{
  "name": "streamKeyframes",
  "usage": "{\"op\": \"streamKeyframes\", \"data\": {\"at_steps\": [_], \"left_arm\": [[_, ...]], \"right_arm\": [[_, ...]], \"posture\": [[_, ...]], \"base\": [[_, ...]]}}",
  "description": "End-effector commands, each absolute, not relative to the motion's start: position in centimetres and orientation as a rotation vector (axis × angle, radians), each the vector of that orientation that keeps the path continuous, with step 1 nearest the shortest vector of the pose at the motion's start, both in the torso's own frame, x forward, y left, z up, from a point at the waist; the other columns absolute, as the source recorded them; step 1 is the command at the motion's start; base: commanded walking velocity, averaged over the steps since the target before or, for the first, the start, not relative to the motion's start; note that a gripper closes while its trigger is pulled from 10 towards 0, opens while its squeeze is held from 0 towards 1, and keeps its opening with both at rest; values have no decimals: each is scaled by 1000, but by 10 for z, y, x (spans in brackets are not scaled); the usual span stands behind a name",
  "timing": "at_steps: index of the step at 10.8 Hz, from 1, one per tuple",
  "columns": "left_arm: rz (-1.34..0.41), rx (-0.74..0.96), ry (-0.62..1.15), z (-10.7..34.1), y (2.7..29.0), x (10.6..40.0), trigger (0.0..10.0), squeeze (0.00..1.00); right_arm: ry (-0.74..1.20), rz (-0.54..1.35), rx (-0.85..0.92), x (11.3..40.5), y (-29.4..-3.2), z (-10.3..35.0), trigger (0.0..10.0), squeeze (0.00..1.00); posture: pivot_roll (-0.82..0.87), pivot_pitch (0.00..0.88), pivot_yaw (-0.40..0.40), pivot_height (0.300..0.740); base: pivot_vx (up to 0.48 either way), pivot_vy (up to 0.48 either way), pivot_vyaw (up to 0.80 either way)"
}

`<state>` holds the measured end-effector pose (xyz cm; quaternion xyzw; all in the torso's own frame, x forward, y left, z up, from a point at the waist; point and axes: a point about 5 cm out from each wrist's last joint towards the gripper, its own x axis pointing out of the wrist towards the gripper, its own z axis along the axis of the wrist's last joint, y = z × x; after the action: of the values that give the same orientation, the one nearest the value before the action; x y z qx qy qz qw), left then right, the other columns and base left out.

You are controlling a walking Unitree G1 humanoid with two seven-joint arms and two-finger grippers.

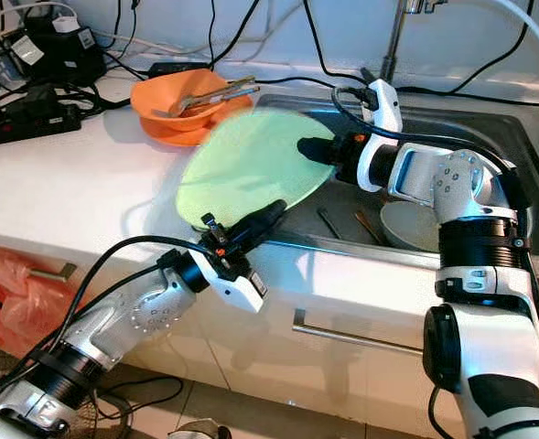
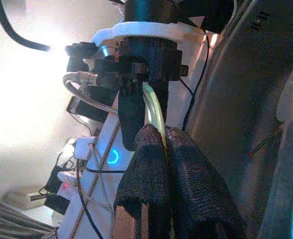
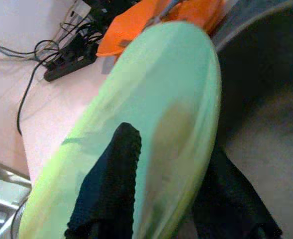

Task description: Kitchen organization

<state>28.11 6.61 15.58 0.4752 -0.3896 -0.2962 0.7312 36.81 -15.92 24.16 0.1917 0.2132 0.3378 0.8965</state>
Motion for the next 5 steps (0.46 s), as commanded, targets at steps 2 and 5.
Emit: {"op": "streamKeyframes", "data": {"at_steps": [2,5], "left_arm": [[-562,995,-941,176,68,284,0,0],[-564,996,-942,176,68,284,0,0]], "right_arm": [[510,725,378,363,-158,227,0,0],[512,751,367,361,-157,227,0,0]], "posture": [[153,35,25,740],[152,38,24,740]], "base": [[0,0,0],[0,0,0]]}}
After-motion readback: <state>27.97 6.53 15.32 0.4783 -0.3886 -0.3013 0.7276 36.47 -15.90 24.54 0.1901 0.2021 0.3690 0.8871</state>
